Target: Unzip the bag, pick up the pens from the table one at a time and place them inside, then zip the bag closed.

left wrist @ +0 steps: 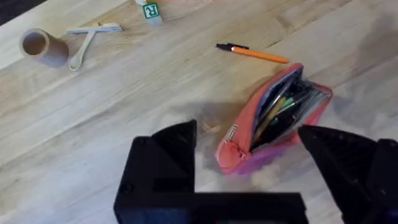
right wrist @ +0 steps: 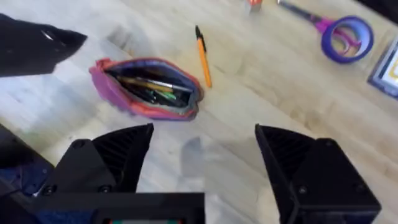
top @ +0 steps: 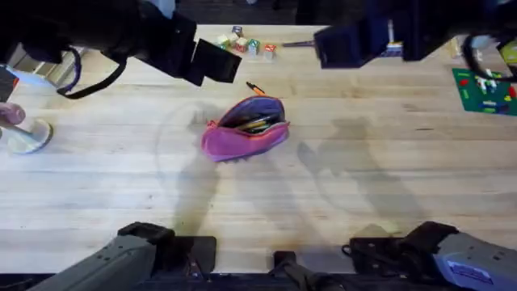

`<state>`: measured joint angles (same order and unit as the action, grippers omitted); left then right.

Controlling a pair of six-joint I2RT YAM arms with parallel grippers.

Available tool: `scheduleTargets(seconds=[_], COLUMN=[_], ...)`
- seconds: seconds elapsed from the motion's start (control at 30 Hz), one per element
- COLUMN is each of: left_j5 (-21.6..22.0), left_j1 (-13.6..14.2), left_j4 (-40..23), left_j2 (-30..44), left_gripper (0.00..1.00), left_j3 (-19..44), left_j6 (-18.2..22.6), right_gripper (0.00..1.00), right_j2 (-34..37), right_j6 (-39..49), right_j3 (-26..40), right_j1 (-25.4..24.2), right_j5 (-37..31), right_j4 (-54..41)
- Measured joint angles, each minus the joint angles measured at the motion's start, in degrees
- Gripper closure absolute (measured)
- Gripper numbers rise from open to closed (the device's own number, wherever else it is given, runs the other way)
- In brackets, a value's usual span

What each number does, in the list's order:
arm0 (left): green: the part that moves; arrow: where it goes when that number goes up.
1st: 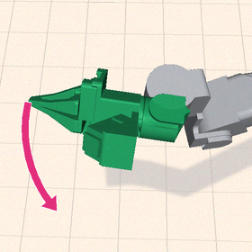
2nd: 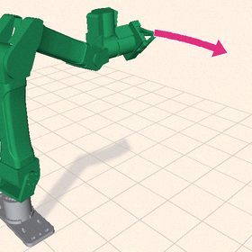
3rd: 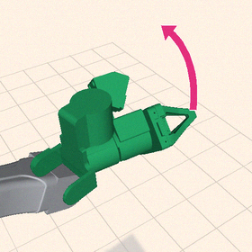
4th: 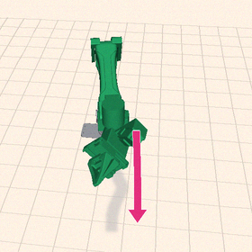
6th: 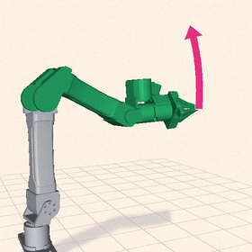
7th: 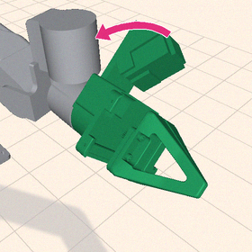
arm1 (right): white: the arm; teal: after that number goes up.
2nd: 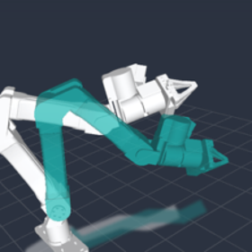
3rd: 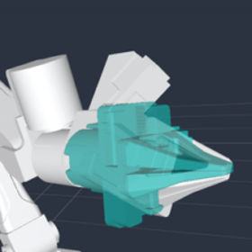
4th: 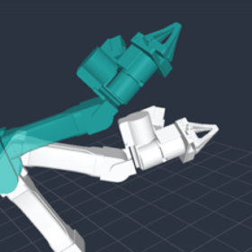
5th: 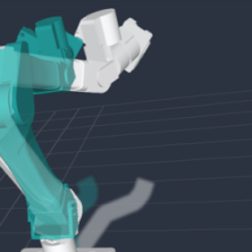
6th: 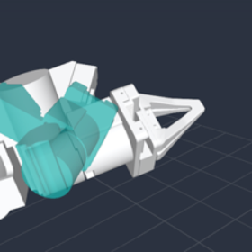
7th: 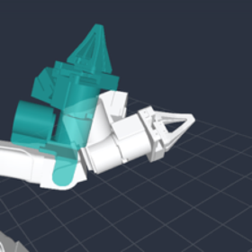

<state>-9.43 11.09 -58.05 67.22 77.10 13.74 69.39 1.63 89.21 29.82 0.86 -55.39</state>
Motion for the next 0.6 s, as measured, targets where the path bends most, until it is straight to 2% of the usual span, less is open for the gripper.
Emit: scheduleTargets(seconds=[0.13,0.3,0.6], left_j5=[0.0,0.0,0.0], left_j1=[0.0,0.0,0.0], left_j4=[-0.3,-3.1,-3.1], left_j2=[0.1,0.4,0.4], left_gripper=[0.001,0.001,0.001], left_j3=[0.0,0.0,0.0], left_j6=[0.0,0.0,0.0], right_gripper=[0.003,0.003,0.004], right_j2=[2.1,4.3,9.8], right_j6=[-0.2,-1.3,-1.7], right_j3=[0.0,0.0,0.0], right_j1=[0.0,0.0,0.0], right_j5=[0.0,0.0,2.2], right_j4=[-3.8,-4.1,1.4])
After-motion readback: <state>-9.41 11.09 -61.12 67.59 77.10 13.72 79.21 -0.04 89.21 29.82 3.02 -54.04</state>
